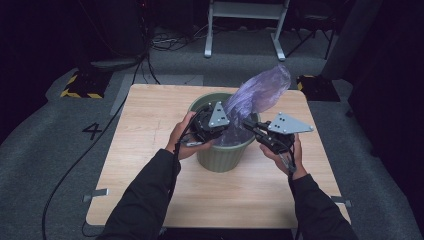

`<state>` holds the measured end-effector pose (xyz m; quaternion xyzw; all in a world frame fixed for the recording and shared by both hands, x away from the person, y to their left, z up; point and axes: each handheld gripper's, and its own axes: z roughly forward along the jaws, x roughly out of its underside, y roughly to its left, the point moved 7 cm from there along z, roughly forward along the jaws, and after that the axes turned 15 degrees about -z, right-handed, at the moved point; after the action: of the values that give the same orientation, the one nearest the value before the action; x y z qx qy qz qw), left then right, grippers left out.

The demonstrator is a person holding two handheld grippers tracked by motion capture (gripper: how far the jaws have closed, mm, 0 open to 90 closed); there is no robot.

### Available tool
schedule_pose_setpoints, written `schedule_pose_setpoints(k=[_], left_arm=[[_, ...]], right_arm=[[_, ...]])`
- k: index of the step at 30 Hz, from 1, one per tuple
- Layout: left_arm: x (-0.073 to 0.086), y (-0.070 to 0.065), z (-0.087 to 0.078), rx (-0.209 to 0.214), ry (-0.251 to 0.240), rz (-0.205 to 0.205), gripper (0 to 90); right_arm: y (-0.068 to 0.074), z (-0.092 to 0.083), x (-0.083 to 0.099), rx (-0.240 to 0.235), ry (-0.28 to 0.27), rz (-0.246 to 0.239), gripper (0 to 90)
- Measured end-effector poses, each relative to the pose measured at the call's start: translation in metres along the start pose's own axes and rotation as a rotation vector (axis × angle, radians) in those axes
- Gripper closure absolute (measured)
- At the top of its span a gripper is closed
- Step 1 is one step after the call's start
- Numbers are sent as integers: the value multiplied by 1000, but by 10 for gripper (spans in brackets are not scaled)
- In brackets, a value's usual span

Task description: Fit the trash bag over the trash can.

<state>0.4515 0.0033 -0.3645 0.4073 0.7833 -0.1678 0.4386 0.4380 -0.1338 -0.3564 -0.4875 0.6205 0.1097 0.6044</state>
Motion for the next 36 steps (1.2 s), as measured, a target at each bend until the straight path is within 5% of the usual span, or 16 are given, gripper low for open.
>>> schedule_pose_setpoints(k=[3,6,14,22,27,32,36], left_arm=[[2,-2,0,-8,16,11,898],[3,-1,-6,6,-17,8,895],[16,18,-40,-53,-99,-78,425],[43,36,-55,-85,-125,-146,234],[47,38,-65,-79,-163,-166,202],[48,37,-68,-64,-163,-164,184],[46,36,-69,-58,-186,-172,185]], right_arm=[[-1,-1,3,-1,6,13,876],[-2,-3,4,5,15,15,791],[-19,-11,9,54,39,53,500],[-43,-15,8,118,122,53,228],[-53,-13,10,124,123,89,187],[-61,8,26,72,172,174,195],[-62,20,34,35,179,215,381]])
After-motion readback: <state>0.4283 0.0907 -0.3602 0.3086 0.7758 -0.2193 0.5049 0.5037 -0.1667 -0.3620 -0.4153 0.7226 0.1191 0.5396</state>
